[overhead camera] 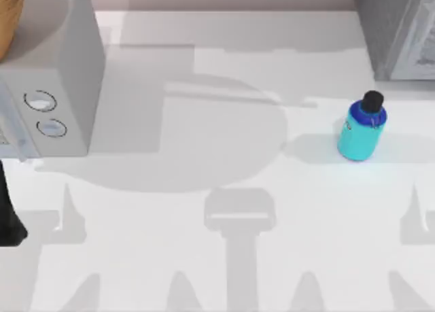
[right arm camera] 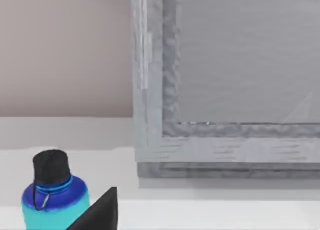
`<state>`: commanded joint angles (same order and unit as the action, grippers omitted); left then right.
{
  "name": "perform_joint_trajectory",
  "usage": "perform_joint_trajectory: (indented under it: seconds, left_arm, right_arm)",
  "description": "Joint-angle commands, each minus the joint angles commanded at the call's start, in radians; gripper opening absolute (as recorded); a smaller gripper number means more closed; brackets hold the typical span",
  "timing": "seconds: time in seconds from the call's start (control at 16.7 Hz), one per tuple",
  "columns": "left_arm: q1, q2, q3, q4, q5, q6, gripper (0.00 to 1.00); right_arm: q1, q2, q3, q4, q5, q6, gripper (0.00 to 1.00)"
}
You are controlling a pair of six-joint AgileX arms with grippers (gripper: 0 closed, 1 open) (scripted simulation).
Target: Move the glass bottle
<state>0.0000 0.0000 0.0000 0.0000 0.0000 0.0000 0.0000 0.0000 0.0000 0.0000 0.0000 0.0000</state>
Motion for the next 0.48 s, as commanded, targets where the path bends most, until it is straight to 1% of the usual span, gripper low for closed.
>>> perform_joint_trajectory:
  seconds: [0.24,0.48]
  left_arm:
    - [0.0,0.0,0.0,0.0,0.0,0.0,1.0]
    - [0.0,0.0,0.0,0.0,0.0,0.0,1.0]
  right_arm:
    - [-0.003,0.031,0.009,0.03,-0.02,-0.001,1.0]
    - [-0.027,0.22,0.053,0.206,-0.125,-0.011,1.0]
